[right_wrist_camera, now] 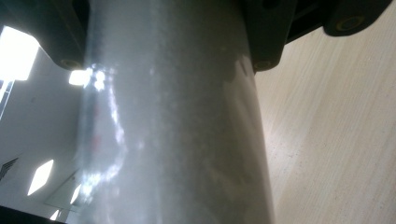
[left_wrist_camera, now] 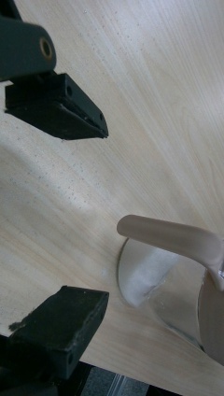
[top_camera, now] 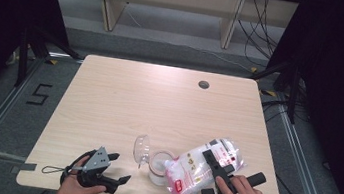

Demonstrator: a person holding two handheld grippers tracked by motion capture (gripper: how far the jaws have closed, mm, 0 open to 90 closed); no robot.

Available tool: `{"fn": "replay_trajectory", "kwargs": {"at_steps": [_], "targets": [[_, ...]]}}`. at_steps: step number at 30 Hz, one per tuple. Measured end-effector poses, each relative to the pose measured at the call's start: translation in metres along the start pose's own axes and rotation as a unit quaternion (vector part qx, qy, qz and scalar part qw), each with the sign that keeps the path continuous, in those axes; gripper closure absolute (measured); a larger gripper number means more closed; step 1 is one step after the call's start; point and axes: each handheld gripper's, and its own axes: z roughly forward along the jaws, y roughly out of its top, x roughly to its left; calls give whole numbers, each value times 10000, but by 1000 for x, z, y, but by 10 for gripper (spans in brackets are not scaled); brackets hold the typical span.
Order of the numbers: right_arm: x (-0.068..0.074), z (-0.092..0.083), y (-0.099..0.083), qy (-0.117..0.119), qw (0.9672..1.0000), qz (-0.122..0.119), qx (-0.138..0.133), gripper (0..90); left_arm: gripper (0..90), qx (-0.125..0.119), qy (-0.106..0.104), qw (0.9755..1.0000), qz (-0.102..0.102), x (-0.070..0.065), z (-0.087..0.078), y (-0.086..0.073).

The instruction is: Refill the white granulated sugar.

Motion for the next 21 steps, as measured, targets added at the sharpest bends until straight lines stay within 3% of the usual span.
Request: {"fn": "replay_trajectory", "kwargs": {"at_steps": [21], "targets": [[0,-1,-1,-67,10000,1,-13,549,173,-11,-2,10000,8,0,0,0]]}}
